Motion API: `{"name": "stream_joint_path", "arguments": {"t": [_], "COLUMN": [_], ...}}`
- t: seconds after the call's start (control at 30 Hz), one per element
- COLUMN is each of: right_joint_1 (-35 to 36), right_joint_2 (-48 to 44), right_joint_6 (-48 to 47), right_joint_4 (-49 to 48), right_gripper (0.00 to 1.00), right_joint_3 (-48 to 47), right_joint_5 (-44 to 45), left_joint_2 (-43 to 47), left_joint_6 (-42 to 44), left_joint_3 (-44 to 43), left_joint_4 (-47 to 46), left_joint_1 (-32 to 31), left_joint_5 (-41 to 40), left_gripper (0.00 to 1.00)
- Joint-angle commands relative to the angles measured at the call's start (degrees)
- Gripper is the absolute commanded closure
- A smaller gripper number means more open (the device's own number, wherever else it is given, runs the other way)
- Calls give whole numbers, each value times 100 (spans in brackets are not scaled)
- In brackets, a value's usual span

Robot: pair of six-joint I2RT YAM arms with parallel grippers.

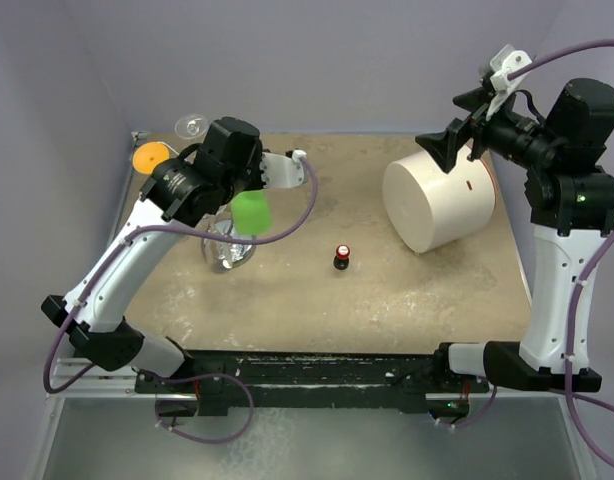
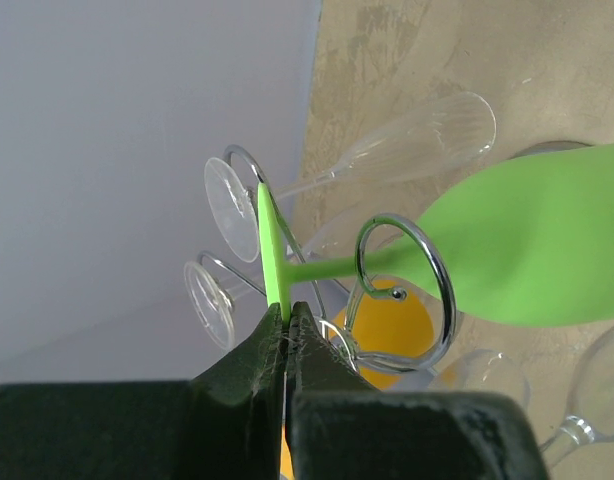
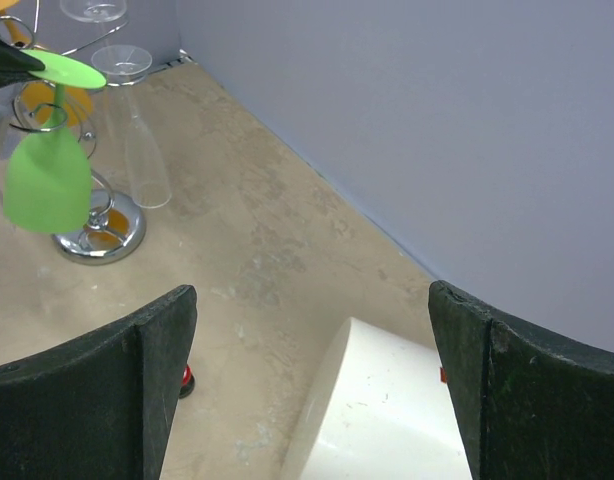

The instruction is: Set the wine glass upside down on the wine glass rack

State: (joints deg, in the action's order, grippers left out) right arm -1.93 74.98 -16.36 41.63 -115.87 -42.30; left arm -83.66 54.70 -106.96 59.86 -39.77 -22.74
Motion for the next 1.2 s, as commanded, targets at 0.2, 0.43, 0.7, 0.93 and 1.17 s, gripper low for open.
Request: {"name": "stream_joint_path", "arguments": {"t": [0.2,0.43,0.7,0.93,1.17], "right_joint_1": [-113,-114,-139,-167,-167], "right_joint_2": [-45,-6,-9,-36,-61], "right_joint_6": [125,74,64,76,91], "right_joint_4": [-295,-302,-328,-354,-381], "right_gripper": [0,0,0,0,0], "right_joint_3": [0,49,108,154,202], "right_joint_5": [-166,-27,-6,-18,-32], "left_joint_2": [369,461,532,524,485], "left_joint_6": [-53,-98,-143,-187,-264], "left_joint_3": [-176,-208,-261,-241,-271], "left_joint_4": [228,369,446,420,342], "left_joint_1": [59,55,45,25,24], "left_joint_5": [121,430,760,942,1111], "left_gripper": [100,100,100,100,100]}}
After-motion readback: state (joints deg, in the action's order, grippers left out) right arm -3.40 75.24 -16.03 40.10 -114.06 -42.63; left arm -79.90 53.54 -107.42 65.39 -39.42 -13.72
